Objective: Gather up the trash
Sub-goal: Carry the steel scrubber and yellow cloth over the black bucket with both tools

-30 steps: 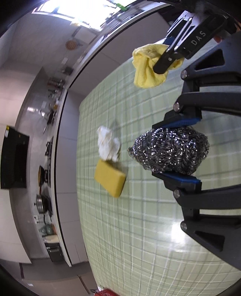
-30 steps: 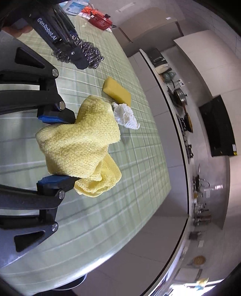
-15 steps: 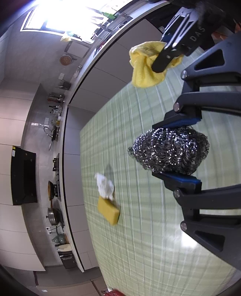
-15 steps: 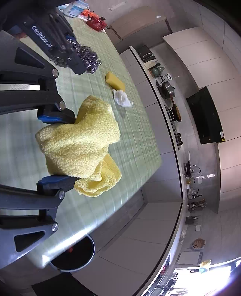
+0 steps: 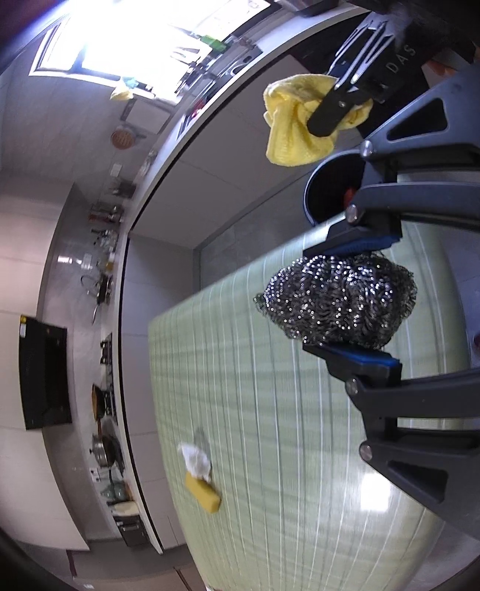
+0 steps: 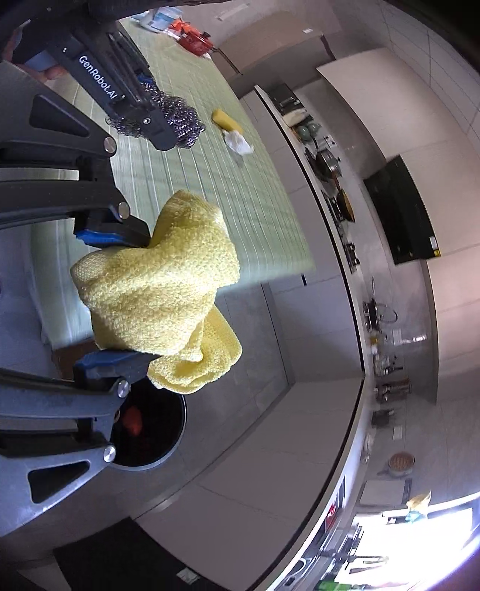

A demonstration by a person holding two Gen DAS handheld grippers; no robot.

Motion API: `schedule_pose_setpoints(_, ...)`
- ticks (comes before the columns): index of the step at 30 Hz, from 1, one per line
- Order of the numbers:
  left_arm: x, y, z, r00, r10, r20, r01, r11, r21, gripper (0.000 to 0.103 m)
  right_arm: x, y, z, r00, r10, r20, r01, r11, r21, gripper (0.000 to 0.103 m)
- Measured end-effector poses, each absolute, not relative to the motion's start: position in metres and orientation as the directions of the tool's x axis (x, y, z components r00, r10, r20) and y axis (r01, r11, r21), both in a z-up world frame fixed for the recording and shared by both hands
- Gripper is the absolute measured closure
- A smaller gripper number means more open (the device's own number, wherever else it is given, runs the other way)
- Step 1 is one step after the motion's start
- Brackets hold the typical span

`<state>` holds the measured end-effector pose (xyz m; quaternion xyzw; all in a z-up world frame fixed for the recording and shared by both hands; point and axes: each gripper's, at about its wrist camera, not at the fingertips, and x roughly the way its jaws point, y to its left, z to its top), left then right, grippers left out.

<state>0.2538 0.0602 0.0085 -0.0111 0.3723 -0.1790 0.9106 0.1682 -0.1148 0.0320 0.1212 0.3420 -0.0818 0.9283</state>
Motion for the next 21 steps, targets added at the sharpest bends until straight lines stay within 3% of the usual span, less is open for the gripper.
schedule_pose_setpoints(9,0.263,0.011,-0.004,0.621,-0.401,-0.673,0.396,0.902,-0.172,0.060,0.163,-0.177,0.022,0.712,-0.160,-0.684,0.348,0.926,0.146,0.057)
schedule_pose_setpoints(21,0.259,-0.079,-0.020,0.613,-0.354,-0.706,0.358,0.921,-0.151,0.060,0.180,-0.284,-0.015,0.660,-0.130,-0.740,0.377,0.910,0.176,0.057)
